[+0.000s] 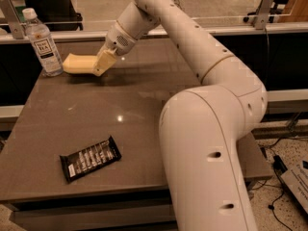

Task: Move sponge near blue plastic bottle

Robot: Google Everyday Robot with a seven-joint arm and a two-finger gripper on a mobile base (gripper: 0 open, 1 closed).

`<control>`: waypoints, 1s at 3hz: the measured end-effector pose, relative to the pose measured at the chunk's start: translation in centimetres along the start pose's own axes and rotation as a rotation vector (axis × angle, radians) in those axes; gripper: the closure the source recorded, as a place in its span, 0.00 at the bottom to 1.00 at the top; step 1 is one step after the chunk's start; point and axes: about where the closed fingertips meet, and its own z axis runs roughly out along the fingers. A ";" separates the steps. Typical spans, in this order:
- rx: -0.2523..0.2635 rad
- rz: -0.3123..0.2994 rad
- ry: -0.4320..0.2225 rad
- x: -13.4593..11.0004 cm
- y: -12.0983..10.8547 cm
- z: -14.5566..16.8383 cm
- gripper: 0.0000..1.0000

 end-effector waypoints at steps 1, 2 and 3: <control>0.008 -0.022 0.038 -0.1 -1.3 0.8 1.00; 0.006 -0.042 0.062 -0.3 -2.0 1.7 1.00; 0.002 -0.056 0.077 -0.5 -2.4 2.0 1.00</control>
Offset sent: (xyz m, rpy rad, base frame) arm 0.0280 0.0168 -0.0111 -0.0870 -0.0551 0.0643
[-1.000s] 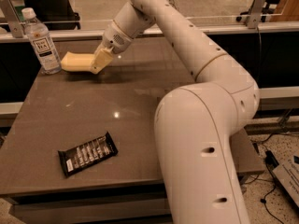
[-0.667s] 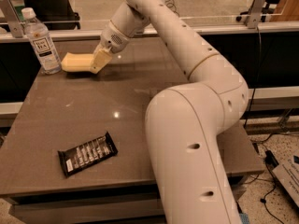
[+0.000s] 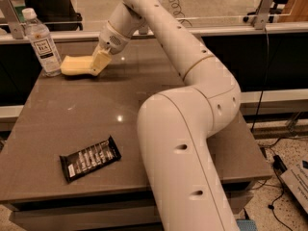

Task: Move sponge near blue plastic bottle

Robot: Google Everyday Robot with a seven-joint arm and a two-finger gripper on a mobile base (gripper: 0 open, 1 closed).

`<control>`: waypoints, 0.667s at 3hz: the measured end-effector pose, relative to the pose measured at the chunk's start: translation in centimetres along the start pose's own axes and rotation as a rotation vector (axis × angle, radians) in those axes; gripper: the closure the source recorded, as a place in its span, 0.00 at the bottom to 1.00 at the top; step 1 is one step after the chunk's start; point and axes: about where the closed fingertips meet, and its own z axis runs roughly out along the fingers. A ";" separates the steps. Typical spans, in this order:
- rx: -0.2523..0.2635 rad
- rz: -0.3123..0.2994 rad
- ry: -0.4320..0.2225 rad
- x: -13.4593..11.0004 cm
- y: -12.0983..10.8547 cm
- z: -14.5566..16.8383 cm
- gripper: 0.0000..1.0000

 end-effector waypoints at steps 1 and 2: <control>-0.019 -0.025 0.020 -0.1 0.2 -0.2 1.00; -0.043 -0.048 0.048 0.2 0.6 -0.3 1.00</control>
Offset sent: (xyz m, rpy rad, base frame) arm -0.0083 -0.0278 0.0133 -0.1083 0.0309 0.1551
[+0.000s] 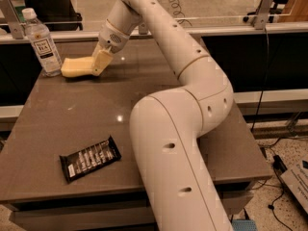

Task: Move sponge near blue plastic bottle

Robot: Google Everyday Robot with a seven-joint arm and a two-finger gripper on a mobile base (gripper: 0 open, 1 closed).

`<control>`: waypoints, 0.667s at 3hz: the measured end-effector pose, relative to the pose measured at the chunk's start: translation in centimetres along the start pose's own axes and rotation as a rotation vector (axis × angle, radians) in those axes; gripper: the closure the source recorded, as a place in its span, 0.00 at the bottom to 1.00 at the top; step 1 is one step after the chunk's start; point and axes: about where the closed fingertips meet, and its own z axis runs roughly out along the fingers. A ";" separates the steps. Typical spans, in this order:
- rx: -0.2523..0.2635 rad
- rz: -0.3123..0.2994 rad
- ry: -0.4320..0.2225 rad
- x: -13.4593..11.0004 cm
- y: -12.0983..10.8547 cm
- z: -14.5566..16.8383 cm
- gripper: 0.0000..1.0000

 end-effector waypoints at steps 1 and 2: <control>-0.009 -0.013 0.024 0.1 -0.1 0.2 0.82; 0.001 -0.022 0.037 -0.1 -0.5 0.1 0.58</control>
Offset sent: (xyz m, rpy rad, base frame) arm -0.0004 -0.0259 0.0118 -0.1234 0.0331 0.1035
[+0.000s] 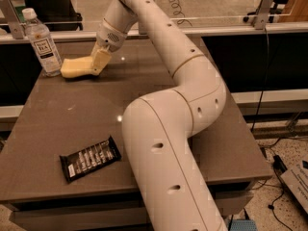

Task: Move sponge near blue plastic bottle

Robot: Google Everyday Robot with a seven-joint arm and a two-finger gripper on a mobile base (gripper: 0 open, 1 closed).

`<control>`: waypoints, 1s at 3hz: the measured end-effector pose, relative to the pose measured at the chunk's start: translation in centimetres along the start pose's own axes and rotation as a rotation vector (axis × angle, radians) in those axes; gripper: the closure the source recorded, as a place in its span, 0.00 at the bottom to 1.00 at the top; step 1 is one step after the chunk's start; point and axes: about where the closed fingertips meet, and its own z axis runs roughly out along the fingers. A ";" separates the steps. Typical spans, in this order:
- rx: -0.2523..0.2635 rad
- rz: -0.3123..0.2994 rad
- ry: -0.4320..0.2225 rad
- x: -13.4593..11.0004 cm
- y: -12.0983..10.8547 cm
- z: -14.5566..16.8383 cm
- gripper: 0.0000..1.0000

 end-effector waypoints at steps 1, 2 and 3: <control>0.011 -0.005 0.006 -0.1 -0.3 -0.2 0.36; 0.018 -0.005 0.009 -0.1 -0.5 -0.3 0.12; 0.021 -0.005 0.009 -0.1 -0.7 -0.3 0.00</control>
Offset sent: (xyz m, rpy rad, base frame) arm -0.0017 -0.0314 0.0136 -0.0964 0.0545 0.0720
